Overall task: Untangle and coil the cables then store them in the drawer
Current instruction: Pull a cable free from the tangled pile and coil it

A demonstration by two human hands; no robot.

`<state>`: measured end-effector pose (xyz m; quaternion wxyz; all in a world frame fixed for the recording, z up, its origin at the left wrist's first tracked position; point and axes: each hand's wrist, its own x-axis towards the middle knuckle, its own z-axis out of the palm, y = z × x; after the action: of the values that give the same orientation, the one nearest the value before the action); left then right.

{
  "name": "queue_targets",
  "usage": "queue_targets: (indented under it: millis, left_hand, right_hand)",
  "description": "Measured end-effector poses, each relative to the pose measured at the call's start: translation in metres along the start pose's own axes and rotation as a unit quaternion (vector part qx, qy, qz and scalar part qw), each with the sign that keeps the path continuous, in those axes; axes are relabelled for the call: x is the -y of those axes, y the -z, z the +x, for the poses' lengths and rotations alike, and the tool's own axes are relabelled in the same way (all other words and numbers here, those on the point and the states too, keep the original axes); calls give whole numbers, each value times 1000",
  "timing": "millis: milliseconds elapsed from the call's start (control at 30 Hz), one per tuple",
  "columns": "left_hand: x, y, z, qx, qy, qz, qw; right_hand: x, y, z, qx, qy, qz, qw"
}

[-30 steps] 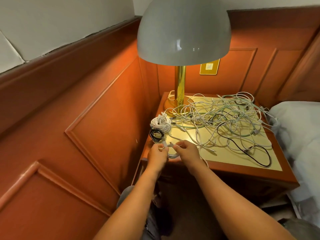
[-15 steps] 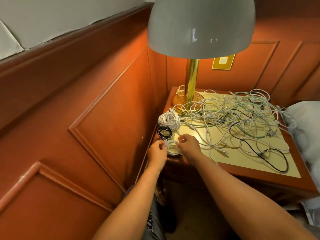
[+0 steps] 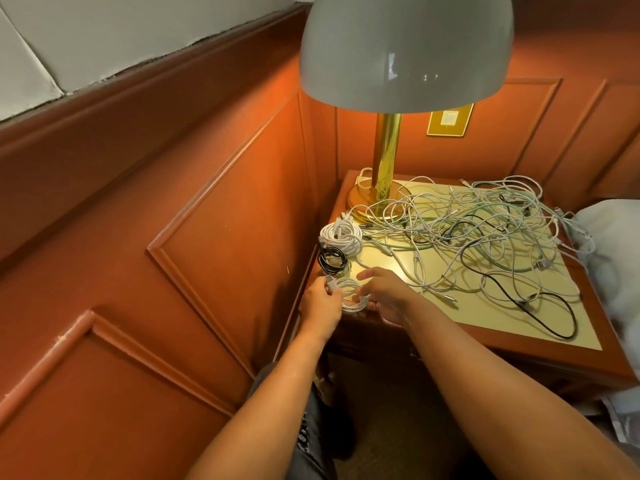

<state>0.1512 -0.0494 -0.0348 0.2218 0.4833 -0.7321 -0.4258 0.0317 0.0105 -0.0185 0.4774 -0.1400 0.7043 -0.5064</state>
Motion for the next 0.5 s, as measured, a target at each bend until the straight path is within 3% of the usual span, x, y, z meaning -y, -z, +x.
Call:
queue_targets:
  millis: [133,233,367,500]
  left_hand:
    - [-7,-1,-7,42,-8,-17,999]
    - [-10,1,-8,93,-4,-102,990]
    - [-14,2,-13,130,31,-163,978]
    - [-14,3,-17,143,14,-170,975]
  right_hand:
    - [5,10,-12,30,-52,53,997]
    - [5,23,-24,86,-85,100,988]
    - [-4,35,-32,128,-78,238,960]
    - [-10,32,-38,141,-55,301,941]
